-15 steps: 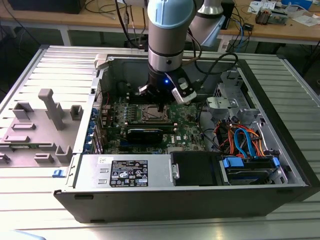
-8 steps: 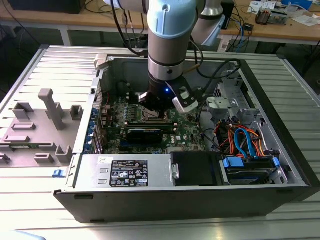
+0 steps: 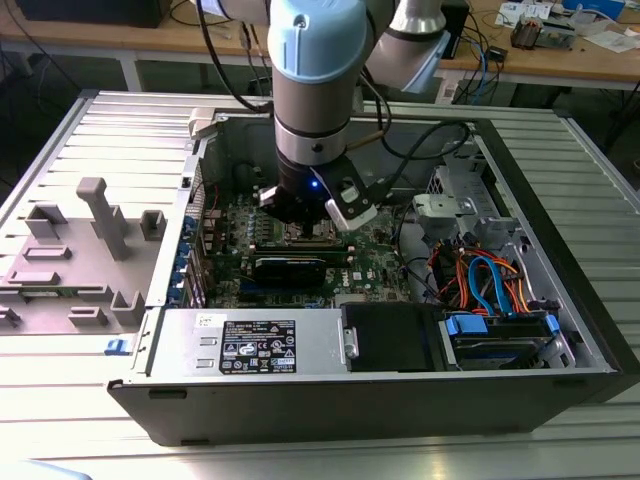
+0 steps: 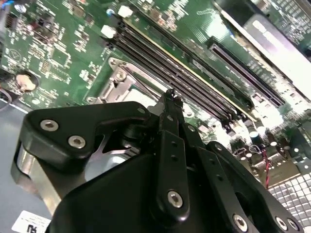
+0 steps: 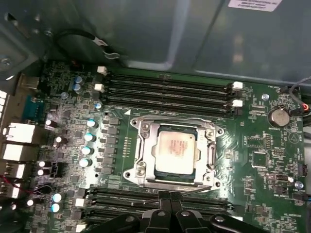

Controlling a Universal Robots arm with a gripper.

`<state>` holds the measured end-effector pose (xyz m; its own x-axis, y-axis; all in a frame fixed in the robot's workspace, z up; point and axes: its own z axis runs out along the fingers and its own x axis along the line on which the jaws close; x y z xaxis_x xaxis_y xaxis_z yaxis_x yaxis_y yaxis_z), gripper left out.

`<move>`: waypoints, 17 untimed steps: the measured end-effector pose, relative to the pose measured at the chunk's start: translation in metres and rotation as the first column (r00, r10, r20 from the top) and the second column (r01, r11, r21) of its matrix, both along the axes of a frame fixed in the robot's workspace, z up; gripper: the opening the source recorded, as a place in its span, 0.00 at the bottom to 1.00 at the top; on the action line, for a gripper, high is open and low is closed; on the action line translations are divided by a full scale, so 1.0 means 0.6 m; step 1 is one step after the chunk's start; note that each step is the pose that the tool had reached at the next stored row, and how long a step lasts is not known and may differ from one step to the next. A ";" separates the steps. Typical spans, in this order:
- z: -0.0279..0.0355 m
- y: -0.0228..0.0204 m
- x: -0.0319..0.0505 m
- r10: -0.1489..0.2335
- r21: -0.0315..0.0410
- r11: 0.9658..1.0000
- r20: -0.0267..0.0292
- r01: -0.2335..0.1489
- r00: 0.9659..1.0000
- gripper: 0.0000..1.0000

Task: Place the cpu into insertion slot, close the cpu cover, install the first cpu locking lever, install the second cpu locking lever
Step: 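Install the second cpu locking lever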

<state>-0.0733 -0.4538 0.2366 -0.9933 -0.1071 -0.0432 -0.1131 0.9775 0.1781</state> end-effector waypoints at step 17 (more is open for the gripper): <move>-0.029 -0.0113 -0.032 0.053 0.029 0.998 0.000 -0.053 0.999 0.11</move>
